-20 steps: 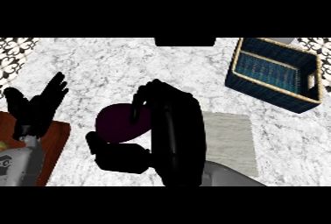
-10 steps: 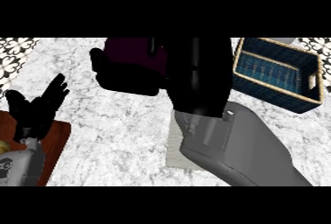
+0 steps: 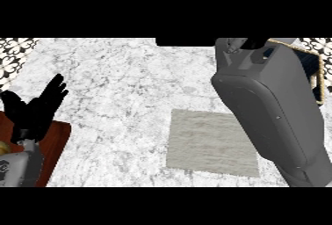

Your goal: Pick the eggplant from the placemat and place it in the basket

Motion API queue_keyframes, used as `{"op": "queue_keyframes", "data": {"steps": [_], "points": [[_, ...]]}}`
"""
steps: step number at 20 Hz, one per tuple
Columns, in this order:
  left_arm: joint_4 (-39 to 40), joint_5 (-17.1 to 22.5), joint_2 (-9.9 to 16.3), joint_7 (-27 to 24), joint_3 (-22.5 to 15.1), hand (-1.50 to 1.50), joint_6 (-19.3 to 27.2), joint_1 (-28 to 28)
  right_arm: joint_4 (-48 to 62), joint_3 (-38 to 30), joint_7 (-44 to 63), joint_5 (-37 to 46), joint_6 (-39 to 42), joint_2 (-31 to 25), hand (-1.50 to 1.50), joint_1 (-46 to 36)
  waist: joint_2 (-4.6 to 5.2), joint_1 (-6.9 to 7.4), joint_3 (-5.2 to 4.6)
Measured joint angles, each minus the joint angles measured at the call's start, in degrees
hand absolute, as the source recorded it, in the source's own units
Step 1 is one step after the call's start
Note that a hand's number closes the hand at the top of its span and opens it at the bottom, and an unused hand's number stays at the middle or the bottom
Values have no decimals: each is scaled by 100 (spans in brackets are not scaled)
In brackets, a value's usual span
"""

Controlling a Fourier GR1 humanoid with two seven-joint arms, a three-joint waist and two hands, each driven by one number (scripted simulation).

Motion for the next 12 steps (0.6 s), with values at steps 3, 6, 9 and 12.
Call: {"op": "queue_keyframes", "data": {"steps": [3, 6, 9, 12], "points": [[108, 34, 23, -13, 53, 0, -29, -81, 113, -280, -184, -26, 56, -265, 150, 138, 2, -18, 1], [147, 0, -3, -24, 36, 0, -8, -107, 258, -528, -396, -84, 47, -492, 150, 339, 4, -19, 2], [49, -36, -50, 14, -6, 0, 31, -78, 219, -734, -761, -237, -13, -683, 150, 730, 0, -23, 4], [97, -16, 6, -27, 48, 0, -22, -103, 454, -974, -1220, -375, -48, -950, 150, 916, 6, -16, 5]]}}
